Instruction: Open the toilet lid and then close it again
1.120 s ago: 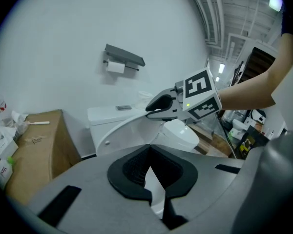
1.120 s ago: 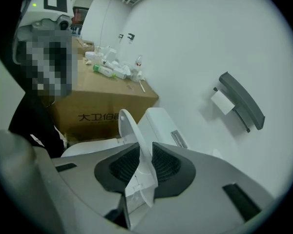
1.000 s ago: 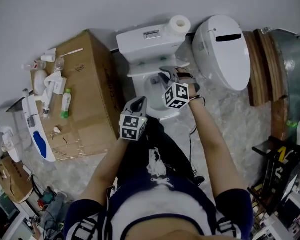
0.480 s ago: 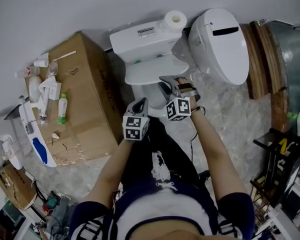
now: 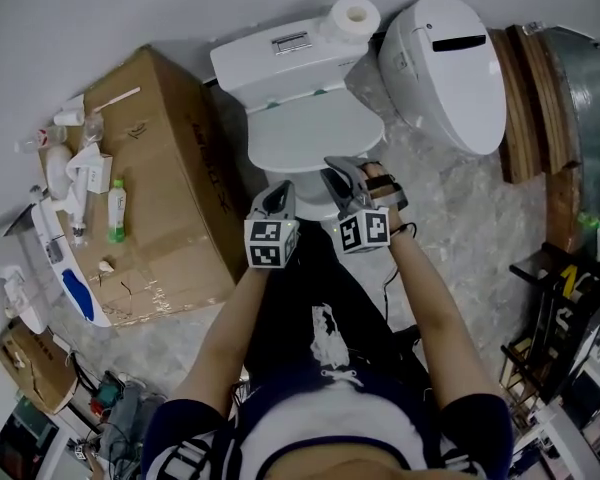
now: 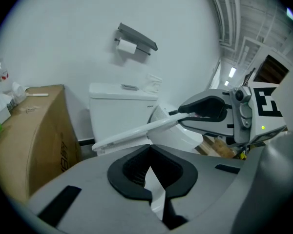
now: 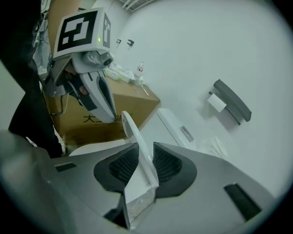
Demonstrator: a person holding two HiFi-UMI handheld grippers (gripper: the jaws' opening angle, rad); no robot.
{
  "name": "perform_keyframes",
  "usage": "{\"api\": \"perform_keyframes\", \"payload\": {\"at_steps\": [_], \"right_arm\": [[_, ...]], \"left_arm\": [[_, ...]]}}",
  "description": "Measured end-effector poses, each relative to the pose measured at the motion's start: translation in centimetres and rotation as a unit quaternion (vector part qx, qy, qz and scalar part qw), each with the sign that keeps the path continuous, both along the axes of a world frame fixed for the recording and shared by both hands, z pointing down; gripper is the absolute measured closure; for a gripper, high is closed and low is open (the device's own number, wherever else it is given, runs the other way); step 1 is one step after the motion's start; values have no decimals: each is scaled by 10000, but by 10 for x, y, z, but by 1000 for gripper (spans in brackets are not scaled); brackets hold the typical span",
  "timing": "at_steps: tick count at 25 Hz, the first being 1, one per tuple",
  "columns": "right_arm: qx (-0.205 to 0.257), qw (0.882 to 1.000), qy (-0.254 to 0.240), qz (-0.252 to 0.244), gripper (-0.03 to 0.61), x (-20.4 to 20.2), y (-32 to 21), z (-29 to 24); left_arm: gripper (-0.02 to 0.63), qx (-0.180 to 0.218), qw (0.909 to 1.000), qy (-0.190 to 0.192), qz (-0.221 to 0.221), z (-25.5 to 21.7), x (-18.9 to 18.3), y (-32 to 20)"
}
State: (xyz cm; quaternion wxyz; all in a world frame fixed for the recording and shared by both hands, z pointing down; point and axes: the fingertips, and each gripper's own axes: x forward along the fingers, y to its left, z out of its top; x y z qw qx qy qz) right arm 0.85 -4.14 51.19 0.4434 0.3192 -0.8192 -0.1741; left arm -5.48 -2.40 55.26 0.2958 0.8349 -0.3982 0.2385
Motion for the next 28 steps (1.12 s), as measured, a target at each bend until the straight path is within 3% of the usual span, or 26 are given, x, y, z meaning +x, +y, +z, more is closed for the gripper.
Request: {"api": "perform_keyframes", "payload": {"at_steps": [14, 21, 28], "right_arm": [[-415, 9991, -1, -70, 505, 3, 51, 32], [-819, 9966, 101, 74, 502, 5, 87, 64], [-1017, 9942, 115, 333, 491, 7, 104, 82]], "left_arm": [[609, -422, 9982, -176, 389, 36, 5, 31], [608, -932, 9925, -282, 735, 62, 5, 64], [609, -985, 9900, -175, 990, 75, 7, 84]]}}
